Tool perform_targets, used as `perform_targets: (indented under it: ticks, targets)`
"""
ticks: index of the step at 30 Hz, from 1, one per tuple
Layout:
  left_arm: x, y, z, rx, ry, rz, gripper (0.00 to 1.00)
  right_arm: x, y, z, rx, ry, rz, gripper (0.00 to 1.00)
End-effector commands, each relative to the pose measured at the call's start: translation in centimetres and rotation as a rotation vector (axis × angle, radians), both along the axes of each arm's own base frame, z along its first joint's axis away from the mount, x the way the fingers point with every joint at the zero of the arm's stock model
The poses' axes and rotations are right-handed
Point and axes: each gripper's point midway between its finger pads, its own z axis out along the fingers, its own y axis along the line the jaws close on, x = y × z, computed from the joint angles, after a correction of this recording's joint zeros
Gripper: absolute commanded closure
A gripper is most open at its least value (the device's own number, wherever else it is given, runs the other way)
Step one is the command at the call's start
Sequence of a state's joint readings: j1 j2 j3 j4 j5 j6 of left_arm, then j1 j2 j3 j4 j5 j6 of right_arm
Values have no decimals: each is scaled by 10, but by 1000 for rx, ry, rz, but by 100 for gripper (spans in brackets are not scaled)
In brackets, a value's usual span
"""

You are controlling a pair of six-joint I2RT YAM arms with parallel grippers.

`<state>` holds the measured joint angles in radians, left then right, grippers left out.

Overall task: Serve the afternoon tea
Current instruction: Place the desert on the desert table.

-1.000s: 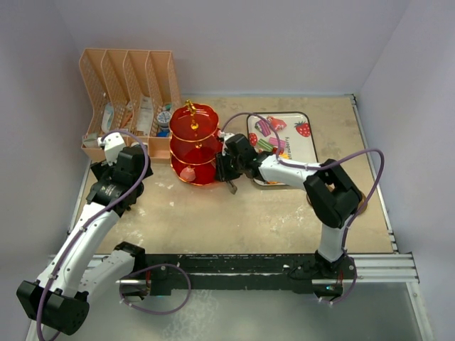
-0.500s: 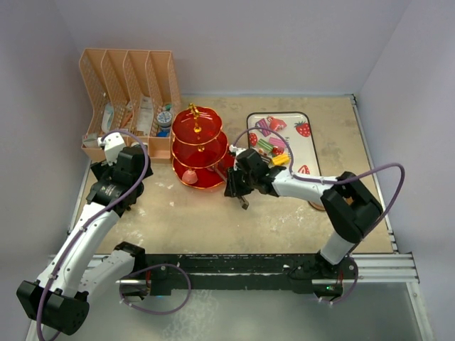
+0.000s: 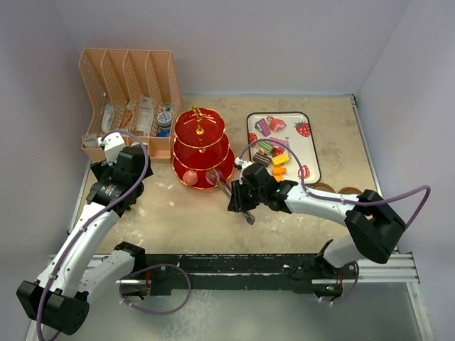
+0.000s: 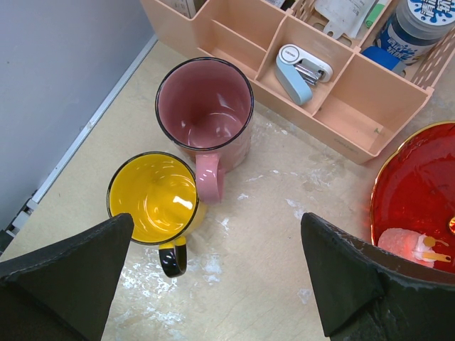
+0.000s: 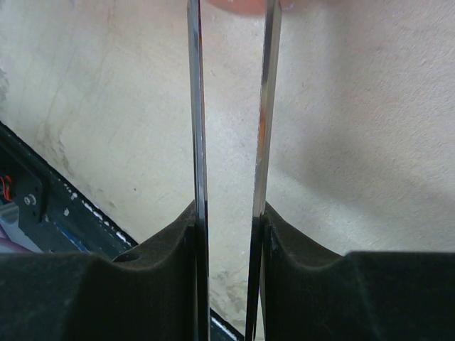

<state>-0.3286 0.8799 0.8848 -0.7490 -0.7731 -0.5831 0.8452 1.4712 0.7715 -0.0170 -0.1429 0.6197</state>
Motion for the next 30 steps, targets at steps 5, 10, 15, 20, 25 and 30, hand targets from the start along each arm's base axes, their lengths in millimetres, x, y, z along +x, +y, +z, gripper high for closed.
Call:
perform_targets:
  ticks: [5, 10, 15, 20, 25, 30]
  targets:
    - [3, 0, 6, -7, -34, 6, 1, 20, 3, 29, -3, -85, -34, 70]
    - [3, 0, 7, -6, -36, 7, 1, 22, 8, 27, -20, -85, -13, 70]
    - [3, 0, 6, -6, -34, 5, 1, 25, 17, 27, -37, -83, -7, 69]
    - [4, -1, 6, -7, -33, 4, 1, 26, 12, 25, -78, -91, -31, 66]
    - [4, -1, 6, -7, -32, 2, 1, 24, 13, 28, -72, -96, -18, 61]
    - [4, -1, 6, -8, -32, 2, 1, 26, 14, 33, -72, -103, -26, 58]
